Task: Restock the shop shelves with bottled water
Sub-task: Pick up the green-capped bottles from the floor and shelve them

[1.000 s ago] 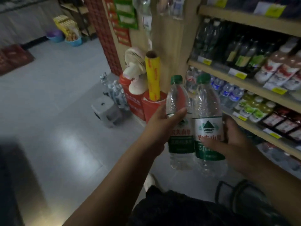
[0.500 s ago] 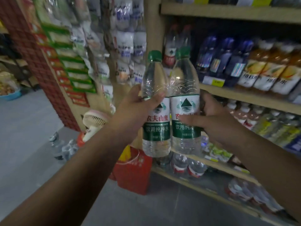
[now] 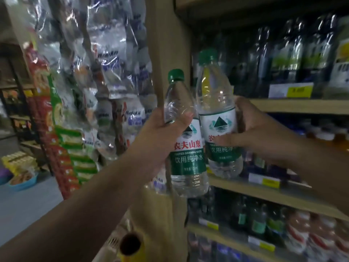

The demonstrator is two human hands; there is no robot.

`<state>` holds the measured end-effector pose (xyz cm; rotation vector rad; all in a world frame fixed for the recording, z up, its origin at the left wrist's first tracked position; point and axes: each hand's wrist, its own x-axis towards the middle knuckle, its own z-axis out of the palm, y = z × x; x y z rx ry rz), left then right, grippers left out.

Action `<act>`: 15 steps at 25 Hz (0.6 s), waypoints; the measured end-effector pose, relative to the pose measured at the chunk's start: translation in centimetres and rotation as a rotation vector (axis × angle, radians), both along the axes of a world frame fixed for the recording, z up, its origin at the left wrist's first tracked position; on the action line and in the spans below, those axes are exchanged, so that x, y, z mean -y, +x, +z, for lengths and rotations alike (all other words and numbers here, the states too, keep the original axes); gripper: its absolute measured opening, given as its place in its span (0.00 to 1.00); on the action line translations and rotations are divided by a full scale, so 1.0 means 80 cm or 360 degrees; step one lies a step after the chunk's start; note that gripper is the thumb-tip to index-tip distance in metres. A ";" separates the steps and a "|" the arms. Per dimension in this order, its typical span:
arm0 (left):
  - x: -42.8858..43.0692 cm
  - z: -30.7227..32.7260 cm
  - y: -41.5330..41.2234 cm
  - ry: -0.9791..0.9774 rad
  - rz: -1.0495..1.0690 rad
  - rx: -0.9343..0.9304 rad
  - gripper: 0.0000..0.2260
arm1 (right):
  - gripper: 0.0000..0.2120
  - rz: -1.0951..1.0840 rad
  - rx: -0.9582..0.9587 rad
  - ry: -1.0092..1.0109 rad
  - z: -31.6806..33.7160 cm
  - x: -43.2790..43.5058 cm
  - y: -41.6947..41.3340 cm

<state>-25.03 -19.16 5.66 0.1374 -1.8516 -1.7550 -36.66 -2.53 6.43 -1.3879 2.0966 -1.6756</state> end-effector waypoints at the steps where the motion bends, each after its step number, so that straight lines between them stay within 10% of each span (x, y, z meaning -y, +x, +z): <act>1: 0.004 0.015 -0.016 -0.0014 0.0028 -0.0026 0.15 | 0.37 0.0001 -0.0063 0.0001 0.018 0.005 -0.018; 15: 0.077 0.132 -0.171 0.0090 -0.0029 -0.0095 0.13 | 0.48 -0.0305 -0.0795 -0.0114 0.128 0.089 -0.174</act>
